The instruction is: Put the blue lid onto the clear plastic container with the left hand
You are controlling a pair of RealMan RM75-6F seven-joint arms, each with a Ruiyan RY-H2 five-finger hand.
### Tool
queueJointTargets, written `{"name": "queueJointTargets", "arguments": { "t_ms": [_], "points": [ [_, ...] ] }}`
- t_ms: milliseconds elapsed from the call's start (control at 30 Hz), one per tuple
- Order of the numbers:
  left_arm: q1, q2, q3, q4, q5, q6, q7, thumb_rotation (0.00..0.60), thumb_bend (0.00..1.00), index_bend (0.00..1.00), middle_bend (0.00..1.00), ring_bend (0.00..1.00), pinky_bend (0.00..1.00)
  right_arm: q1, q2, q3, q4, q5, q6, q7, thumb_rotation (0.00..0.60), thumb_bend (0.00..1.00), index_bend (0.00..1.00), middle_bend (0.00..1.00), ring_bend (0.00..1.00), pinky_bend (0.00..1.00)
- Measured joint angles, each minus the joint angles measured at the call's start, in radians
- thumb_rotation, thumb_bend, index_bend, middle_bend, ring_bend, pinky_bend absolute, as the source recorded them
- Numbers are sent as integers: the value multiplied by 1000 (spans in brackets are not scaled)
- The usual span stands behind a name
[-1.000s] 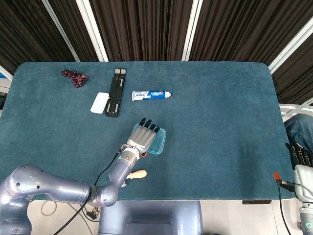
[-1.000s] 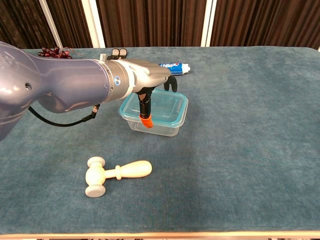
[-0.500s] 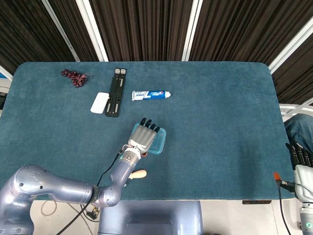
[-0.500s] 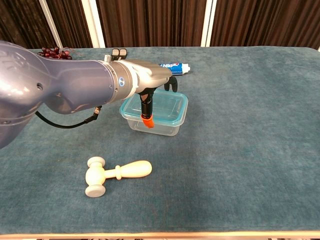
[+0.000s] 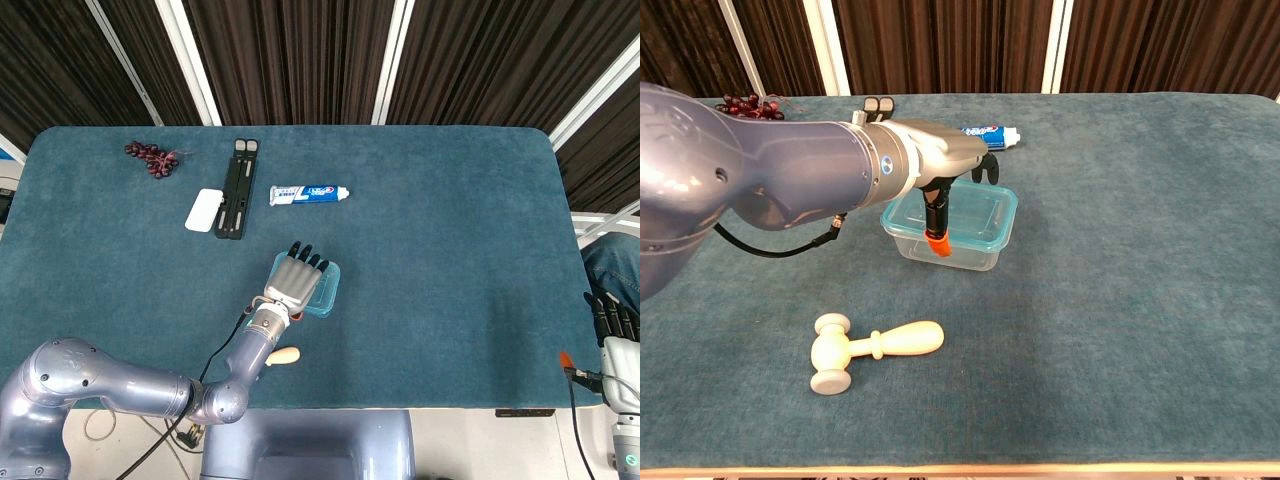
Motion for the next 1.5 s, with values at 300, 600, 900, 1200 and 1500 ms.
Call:
{"name": "queueJointTargets", "arguments": {
  "t_ms": [300, 600, 900, 1200, 1500],
  "points": [
    [2, 1, 3, -3, 6, 16, 14, 600, 166, 129, 179, 0, 0, 0, 1, 0, 0, 2, -2, 0, 600, 346, 0, 0, 0, 0],
    [5, -5, 3, 7, 6, 12, 19, 600, 166, 122, 149, 0, 0, 0, 2, 0, -1, 5, -4, -1, 600, 347, 0, 0, 0, 0],
    [12, -3, 7, 2, 7, 18, 25, 600, 166, 121, 150, 0, 0, -1, 2, 1, -2, 7, -2, -4, 600, 346, 0, 0, 0, 0],
    [17, -2, 5, 1, 18, 21, 26, 600, 166, 117, 137, 0, 0, -1, 0, 2, -3, 10, -2, -9, 600, 347, 0, 0, 0, 0],
    [19, -7, 1, 8, 18, 18, 28, 600, 166, 110, 111, 0, 0, -1, 1, 2, -5, 12, -3, -10, 600, 346, 0, 0, 0, 0]
  ]
}}
